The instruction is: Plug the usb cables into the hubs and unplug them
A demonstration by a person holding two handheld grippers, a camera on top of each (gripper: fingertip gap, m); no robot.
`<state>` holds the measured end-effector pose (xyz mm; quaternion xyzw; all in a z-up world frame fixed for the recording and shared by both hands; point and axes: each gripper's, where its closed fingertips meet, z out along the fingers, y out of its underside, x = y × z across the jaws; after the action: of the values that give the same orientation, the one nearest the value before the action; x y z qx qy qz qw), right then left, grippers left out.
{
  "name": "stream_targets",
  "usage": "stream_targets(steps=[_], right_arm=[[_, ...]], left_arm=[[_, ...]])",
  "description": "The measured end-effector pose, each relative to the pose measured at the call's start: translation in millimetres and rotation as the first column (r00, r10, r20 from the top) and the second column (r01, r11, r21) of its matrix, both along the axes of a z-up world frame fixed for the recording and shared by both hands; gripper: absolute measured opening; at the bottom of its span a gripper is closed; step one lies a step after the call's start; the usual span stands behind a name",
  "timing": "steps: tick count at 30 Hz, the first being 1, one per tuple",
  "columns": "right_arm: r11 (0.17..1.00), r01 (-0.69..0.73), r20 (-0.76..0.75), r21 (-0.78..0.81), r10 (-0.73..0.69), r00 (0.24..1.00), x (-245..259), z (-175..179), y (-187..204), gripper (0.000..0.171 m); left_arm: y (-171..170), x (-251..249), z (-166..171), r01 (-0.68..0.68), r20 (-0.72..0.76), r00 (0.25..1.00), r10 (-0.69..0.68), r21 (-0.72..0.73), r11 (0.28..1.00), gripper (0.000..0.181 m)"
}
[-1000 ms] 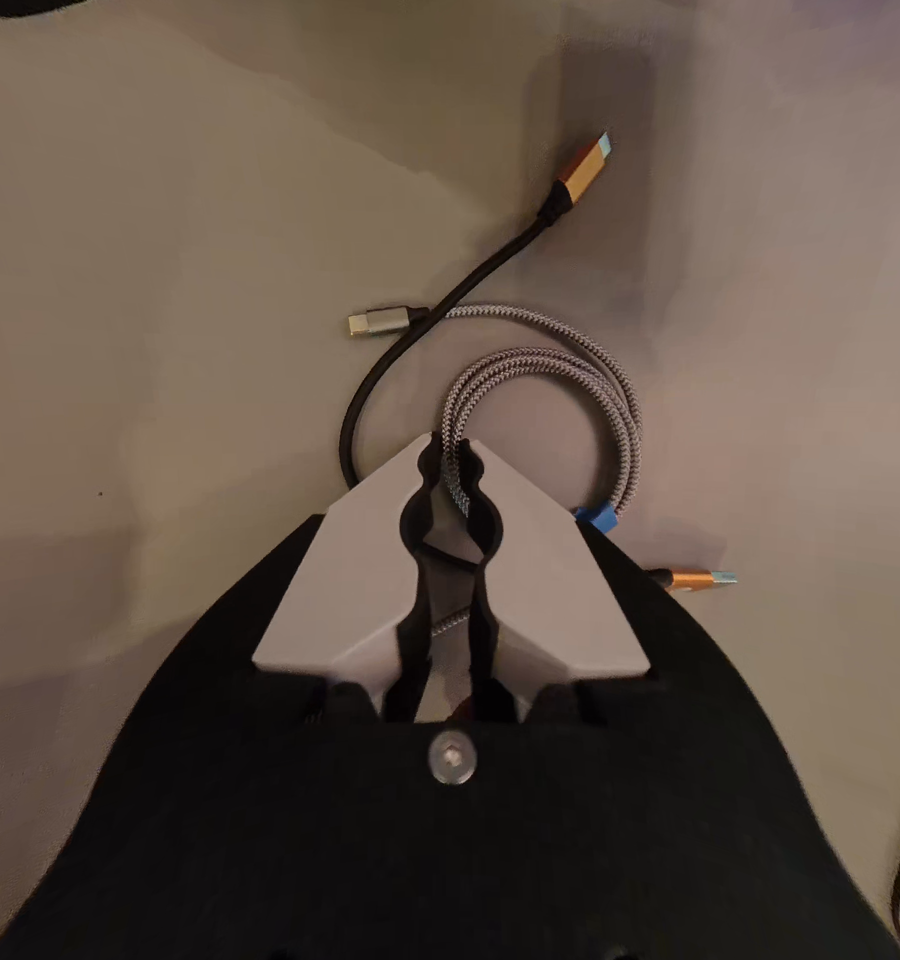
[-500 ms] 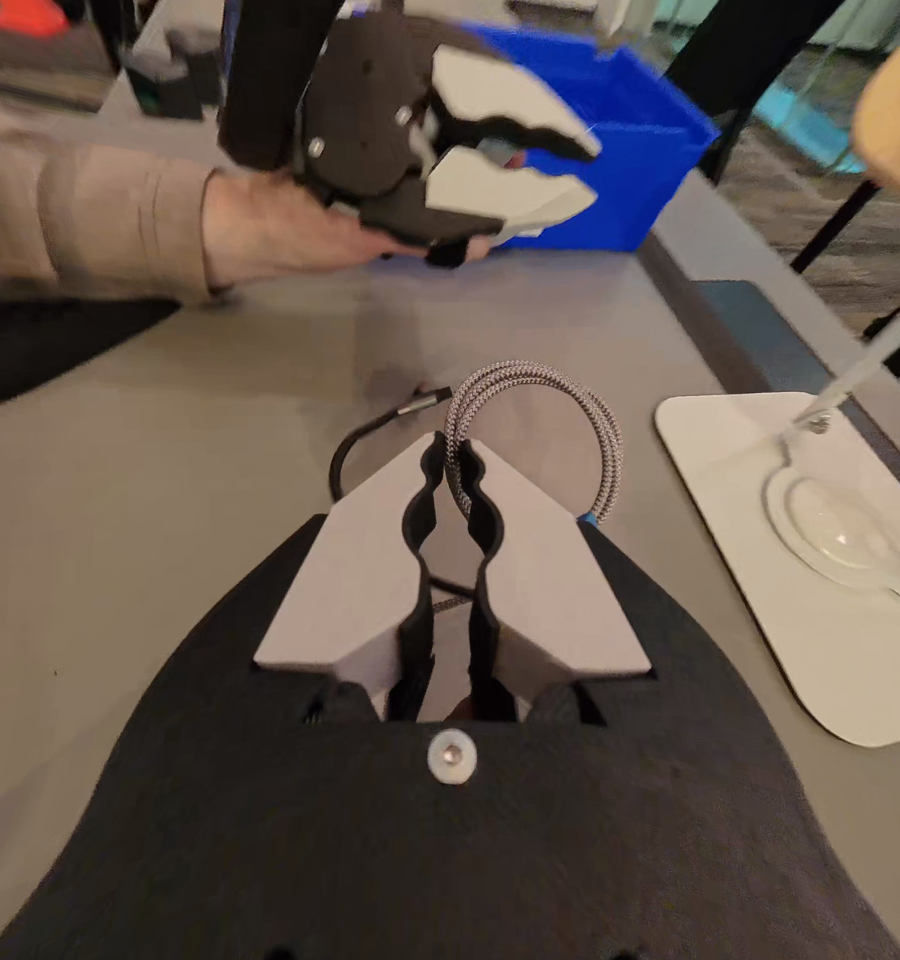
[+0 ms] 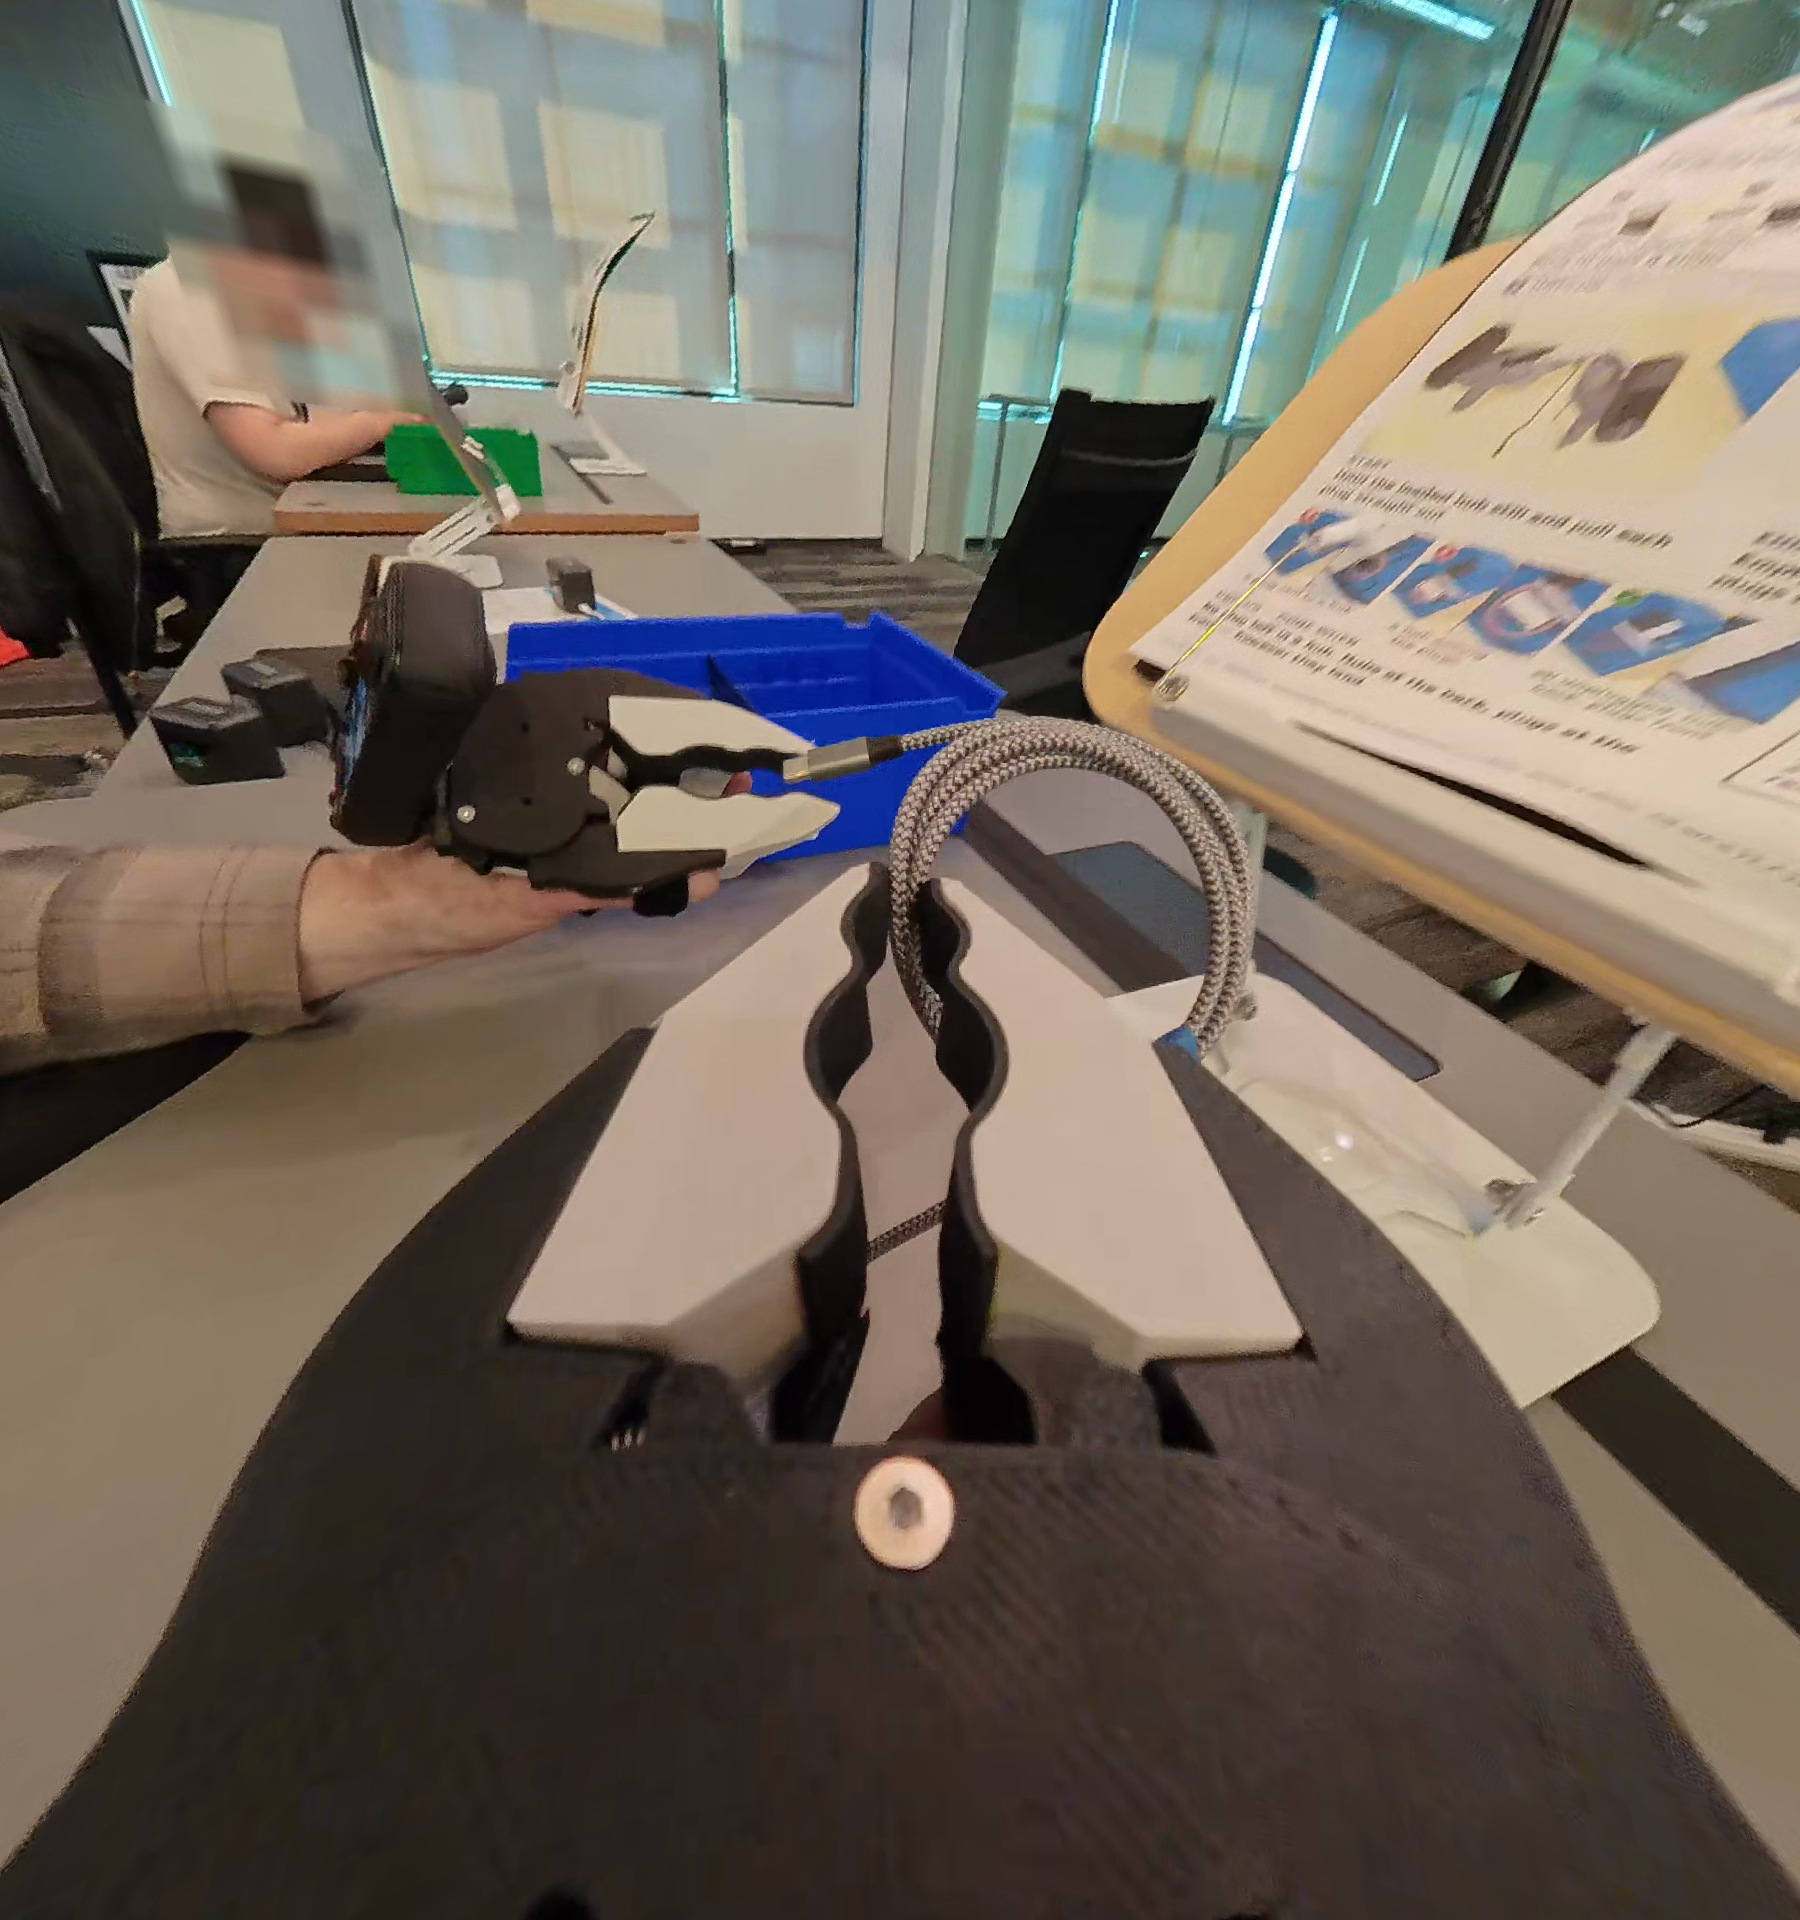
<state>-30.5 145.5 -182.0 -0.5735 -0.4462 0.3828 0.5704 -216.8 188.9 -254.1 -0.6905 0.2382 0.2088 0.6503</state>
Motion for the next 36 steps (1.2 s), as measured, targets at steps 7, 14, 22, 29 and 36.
stream_targets(steps=[7, 14, 22, 29, 36], right_arm=[[0.981, 0.165, -0.102, 0.099, -0.154, 0.983, 59.6, 64.4, 14.9, 0.003], [0.816, 0.553, -0.134, 0.165, -0.537, 0.833, 225.8, 103.1, 52.6, 0.003], [0.597, 0.8, -0.102, 0.056, -0.794, 0.599, 378.6, 48.7, 94.2, 0.003], [0.532, 0.847, 0.071, -0.019, -0.844, 0.532, 414.0, -32.4, 118.0, 0.003], [0.485, 0.874, 0.351, 0.024, -0.823, 0.447, 429.2, -89.2, 112.0, 0.003]], left_arm=[[0.0, -0.5, -1.2, 0.002, 0.0, 1.0, -0.002, -0.004, 1.0, 0.017], [0.7, 2.7, -4.1, 0.009, -0.003, 1.0, -0.009, -0.013, 1.0, 0.017], [1.5, 11.2, -11.0, 0.017, -0.042, 0.999, -0.018, -0.026, 1.0, 0.017], [2.7, 13.7, -16.5, 0.013, -0.07, 0.997, -0.015, -0.038, 0.999, 0.017], [5.0, 16.8, -20.6, 0.022, -0.08, 0.997, -0.026, -0.05, 0.999, 0.018]])
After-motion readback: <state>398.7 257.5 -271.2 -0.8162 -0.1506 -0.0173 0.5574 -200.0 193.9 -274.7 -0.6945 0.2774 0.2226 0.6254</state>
